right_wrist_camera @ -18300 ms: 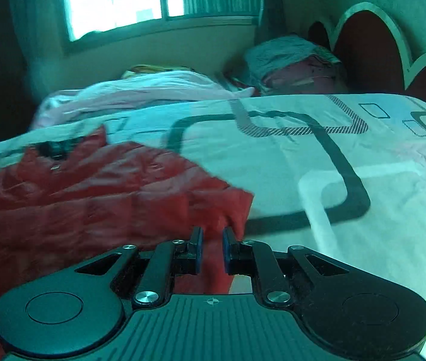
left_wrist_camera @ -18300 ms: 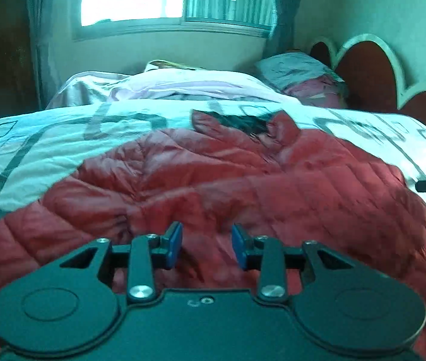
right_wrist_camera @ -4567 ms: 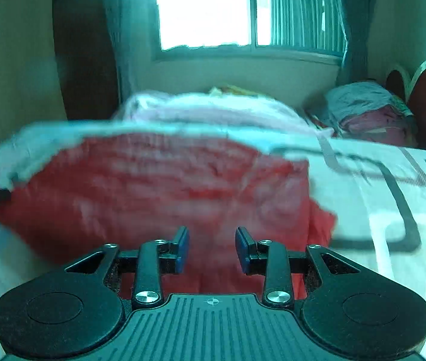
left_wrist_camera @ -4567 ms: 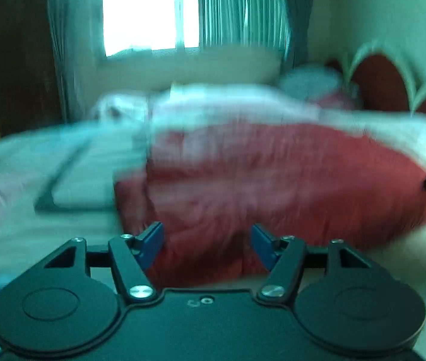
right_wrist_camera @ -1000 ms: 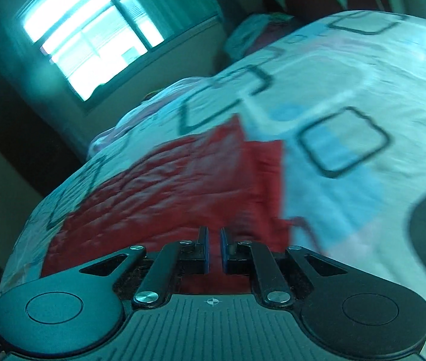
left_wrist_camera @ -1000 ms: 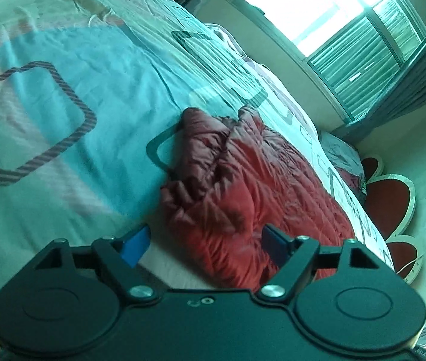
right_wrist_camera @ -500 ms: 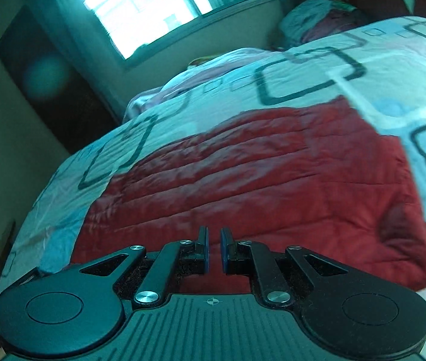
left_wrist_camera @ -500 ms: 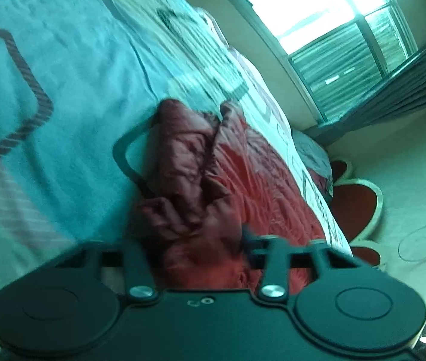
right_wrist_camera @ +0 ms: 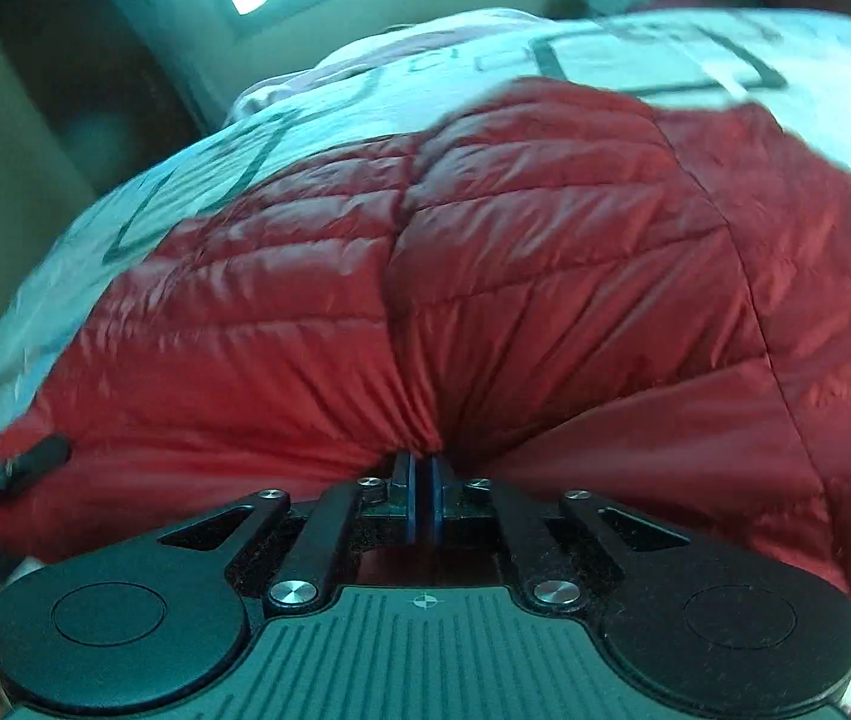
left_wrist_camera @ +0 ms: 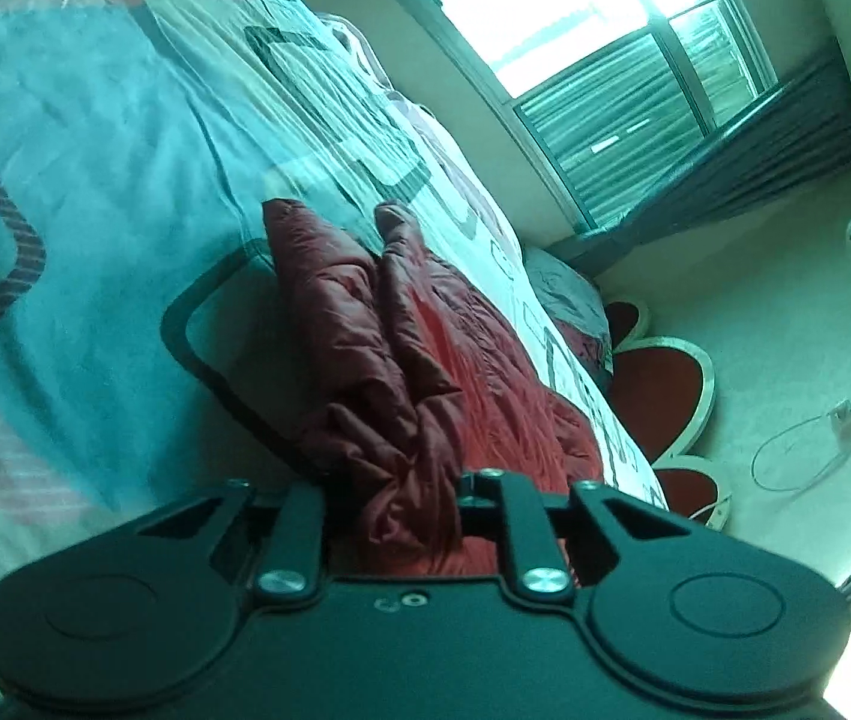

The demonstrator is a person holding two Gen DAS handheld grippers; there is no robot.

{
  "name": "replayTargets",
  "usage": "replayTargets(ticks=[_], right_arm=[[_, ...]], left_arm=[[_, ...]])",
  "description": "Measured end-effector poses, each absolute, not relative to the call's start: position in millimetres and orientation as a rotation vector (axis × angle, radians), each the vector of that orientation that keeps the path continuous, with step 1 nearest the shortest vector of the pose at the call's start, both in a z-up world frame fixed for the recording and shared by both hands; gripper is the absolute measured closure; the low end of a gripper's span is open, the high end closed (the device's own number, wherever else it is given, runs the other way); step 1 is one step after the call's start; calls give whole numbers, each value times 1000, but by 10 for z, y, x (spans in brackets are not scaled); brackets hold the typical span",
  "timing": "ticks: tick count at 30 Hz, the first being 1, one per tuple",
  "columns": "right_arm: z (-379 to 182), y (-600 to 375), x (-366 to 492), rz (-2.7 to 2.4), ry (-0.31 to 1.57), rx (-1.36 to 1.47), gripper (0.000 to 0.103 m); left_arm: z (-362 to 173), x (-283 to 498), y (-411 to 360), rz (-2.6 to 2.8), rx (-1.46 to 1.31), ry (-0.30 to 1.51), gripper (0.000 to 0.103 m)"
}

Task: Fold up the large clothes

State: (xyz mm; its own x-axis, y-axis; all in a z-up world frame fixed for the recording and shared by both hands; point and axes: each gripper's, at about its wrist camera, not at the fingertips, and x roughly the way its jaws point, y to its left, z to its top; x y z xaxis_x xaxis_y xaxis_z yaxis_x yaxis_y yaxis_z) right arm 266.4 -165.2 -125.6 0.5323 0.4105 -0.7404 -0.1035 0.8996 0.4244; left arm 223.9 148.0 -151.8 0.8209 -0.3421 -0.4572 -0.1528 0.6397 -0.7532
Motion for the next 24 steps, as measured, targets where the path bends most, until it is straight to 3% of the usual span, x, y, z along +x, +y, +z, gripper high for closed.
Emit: replayTargets(ticks=[7, 15, 24], right_arm=[[-886, -1887, 2425, 310, 887, 423, 100], [-1290, -1688, 2466, 299, 1011, 418, 101], [-1000, -1769, 2366, 307, 968, 479, 100]], left_arm=[[-1524, 2248, 1486, -124, -855, 644, 86], [-1304, 2245, 1377, -155, -756, 621, 86], [-1200, 2287, 1352, -142, -700, 637, 86]])
